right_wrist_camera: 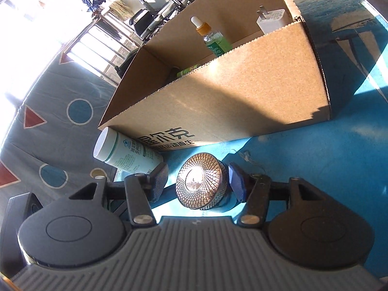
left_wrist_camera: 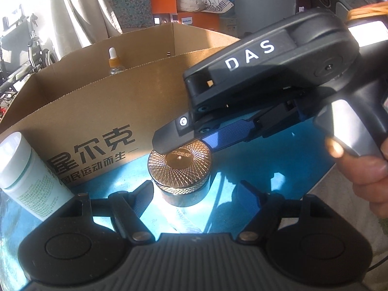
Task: Organize rigid objects
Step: 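Carry the bronze jar into the box and open the right gripper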
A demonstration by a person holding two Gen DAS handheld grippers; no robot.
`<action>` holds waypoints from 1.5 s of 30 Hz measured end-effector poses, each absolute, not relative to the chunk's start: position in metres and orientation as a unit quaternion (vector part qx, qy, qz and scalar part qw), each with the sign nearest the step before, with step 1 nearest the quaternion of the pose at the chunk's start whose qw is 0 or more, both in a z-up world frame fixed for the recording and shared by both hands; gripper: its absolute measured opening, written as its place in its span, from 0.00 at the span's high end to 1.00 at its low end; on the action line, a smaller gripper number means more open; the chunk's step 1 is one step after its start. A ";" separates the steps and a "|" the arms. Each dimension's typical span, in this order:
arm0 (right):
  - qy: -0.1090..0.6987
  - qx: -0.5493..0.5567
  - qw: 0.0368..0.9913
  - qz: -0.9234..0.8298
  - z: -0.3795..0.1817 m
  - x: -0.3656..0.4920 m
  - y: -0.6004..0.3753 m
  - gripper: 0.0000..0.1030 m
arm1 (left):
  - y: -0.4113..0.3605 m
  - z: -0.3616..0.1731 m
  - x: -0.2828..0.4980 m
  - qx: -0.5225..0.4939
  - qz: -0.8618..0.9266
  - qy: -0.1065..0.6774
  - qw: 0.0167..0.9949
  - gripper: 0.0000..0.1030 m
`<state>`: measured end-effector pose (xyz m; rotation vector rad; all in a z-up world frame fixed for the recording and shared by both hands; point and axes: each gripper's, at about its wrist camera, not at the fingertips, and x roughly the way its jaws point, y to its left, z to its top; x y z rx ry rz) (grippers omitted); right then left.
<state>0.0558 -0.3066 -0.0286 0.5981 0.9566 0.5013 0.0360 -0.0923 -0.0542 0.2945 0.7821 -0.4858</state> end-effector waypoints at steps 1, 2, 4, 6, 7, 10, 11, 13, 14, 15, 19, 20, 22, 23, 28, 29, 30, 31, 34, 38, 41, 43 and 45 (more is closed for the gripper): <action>0.448 0.282 0.815 0.235 -0.029 0.055 -0.307 0.47 | -0.092 -0.054 0.038 0.143 -0.232 0.376 0.886 0.25; 0.448 0.283 0.815 0.235 -0.029 0.055 -0.308 0.47 | -0.093 -0.054 0.041 0.143 -0.231 0.377 0.886 0.25; 0.448 0.284 0.815 0.234 -0.029 0.054 -0.308 0.47 | -0.095 -0.054 0.048 0.141 -0.230 0.380 0.885 0.25; 0.448 0.284 0.815 0.233 -0.029 0.053 -0.309 0.47 | -0.094 -0.054 0.047 0.141 -0.229 0.380 0.885 0.25; 0.448 0.285 0.815 0.232 -0.029 0.053 -0.309 0.47 | -0.094 -0.055 0.045 0.142 -0.229 0.379 0.885 0.25; 0.447 0.285 0.816 0.231 -0.029 0.053 -0.309 0.47 | -0.094 -0.055 0.046 0.143 -0.230 0.380 0.885 0.25; 0.447 0.285 0.816 0.231 -0.029 0.053 -0.309 0.47 | -0.094 -0.056 0.046 0.143 -0.230 0.380 0.885 0.25; 0.447 0.286 0.816 0.230 -0.029 0.053 -0.310 0.47 | -0.094 -0.057 0.046 0.144 -0.229 0.381 0.884 0.25; 0.447 0.286 0.816 0.230 -0.029 0.053 -0.310 0.47 | -0.093 -0.057 0.047 0.144 -0.228 0.382 0.884 0.25; 0.448 0.286 0.816 0.230 -0.030 0.053 -0.310 0.46 | -0.093 -0.058 0.045 0.144 -0.228 0.382 0.884 0.25; 0.448 0.286 0.815 0.229 -0.030 0.054 -0.311 0.46 | -0.093 -0.060 0.048 0.144 -0.224 0.384 0.884 0.25; 0.448 0.287 0.815 0.229 -0.031 0.053 -0.311 0.46 | -0.093 -0.060 0.048 0.145 -0.224 0.384 0.884 0.25; 0.448 0.286 0.816 0.226 -0.032 0.053 -0.312 0.46 | -0.094 -0.061 0.050 0.146 -0.221 0.384 0.885 0.25; 0.448 0.286 0.817 0.225 -0.032 0.052 -0.313 0.46 | -0.095 -0.061 0.051 0.146 -0.220 0.384 0.885 0.25; 0.444 0.291 0.818 0.222 -0.033 0.050 -0.319 0.46 | -0.099 -0.063 0.058 0.152 -0.216 0.383 0.885 0.25; 0.445 0.292 0.817 0.221 -0.034 0.050 -0.320 0.46 | -0.100 -0.063 0.059 0.153 -0.216 0.383 0.885 0.26; 0.445 0.293 0.817 0.221 -0.035 0.049 -0.320 0.46 | -0.100 -0.063 0.060 0.154 -0.216 0.381 0.886 0.27; 0.446 0.293 0.816 0.221 -0.036 0.049 -0.320 0.46 | -0.101 -0.064 0.062 0.156 -0.216 0.380 0.886 0.29; 0.447 0.297 0.815 0.218 -0.038 0.050 -0.320 0.46 | -0.104 -0.065 0.066 0.159 -0.217 0.379 0.885 0.33; 0.449 0.303 0.813 0.213 -0.041 0.053 -0.320 0.47 | -0.106 -0.067 0.070 0.158 -0.217 0.381 0.885 0.35; 0.454 0.308 0.810 0.208 -0.046 0.055 -0.319 0.49 | -0.105 -0.067 0.075 0.153 -0.216 0.382 0.885 0.39; 0.457 0.310 0.808 0.206 -0.049 0.056 -0.317 0.52 | -0.104 -0.068 0.077 0.150 -0.216 0.381 0.886 0.43; 0.461 0.308 0.807 0.205 -0.051 0.057 -0.314 0.54 | -0.102 -0.068 0.077 0.143 -0.218 0.382 0.886 0.43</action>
